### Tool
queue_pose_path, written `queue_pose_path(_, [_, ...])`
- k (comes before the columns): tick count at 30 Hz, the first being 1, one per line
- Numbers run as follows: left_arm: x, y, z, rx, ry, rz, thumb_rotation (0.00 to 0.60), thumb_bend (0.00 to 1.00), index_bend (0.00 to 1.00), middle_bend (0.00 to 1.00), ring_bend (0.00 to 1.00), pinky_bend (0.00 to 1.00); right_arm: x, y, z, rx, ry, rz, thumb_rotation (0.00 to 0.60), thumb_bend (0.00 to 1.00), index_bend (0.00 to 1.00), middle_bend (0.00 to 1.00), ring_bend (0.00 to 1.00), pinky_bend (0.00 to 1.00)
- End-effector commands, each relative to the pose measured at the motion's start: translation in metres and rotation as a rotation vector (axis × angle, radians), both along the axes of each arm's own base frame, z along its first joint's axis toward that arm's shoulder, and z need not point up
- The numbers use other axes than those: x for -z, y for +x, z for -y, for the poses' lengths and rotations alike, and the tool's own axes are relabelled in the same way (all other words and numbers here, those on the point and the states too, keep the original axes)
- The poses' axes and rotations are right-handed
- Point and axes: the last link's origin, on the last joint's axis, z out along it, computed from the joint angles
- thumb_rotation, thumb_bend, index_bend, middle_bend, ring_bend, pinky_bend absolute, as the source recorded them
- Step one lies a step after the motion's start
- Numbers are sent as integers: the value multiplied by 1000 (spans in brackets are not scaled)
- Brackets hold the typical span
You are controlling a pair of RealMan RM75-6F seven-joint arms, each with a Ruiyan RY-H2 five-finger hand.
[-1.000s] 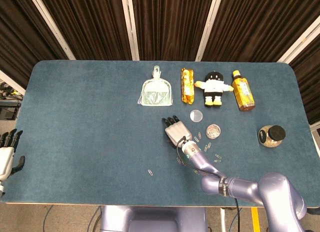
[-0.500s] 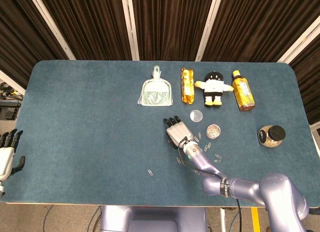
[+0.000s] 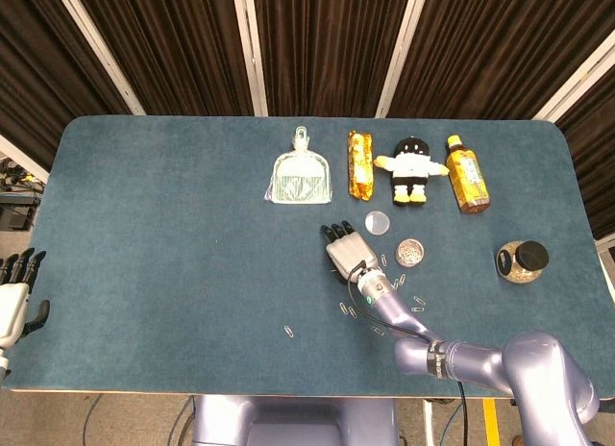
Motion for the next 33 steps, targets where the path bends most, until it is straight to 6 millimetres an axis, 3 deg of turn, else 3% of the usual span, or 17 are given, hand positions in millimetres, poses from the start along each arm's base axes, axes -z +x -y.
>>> queue_pose_path(1, [0,0,0,1,1,0,600,484,0,0,0,0,-1,-1,0,0,-1,1,600,365,584,0,0,0])
queue_pose_path(21, [0,4,3,18,2,0,600,482,0,0,0,0,-19,-8,-3,18,-27,0,600,444,621,0,0,0])
queue_pose_path(33, [0,5,5,19,4,-5,600,482,0,0,0,0,-52,-21,2,36,-95,-2,600,446,622,0,0,0])
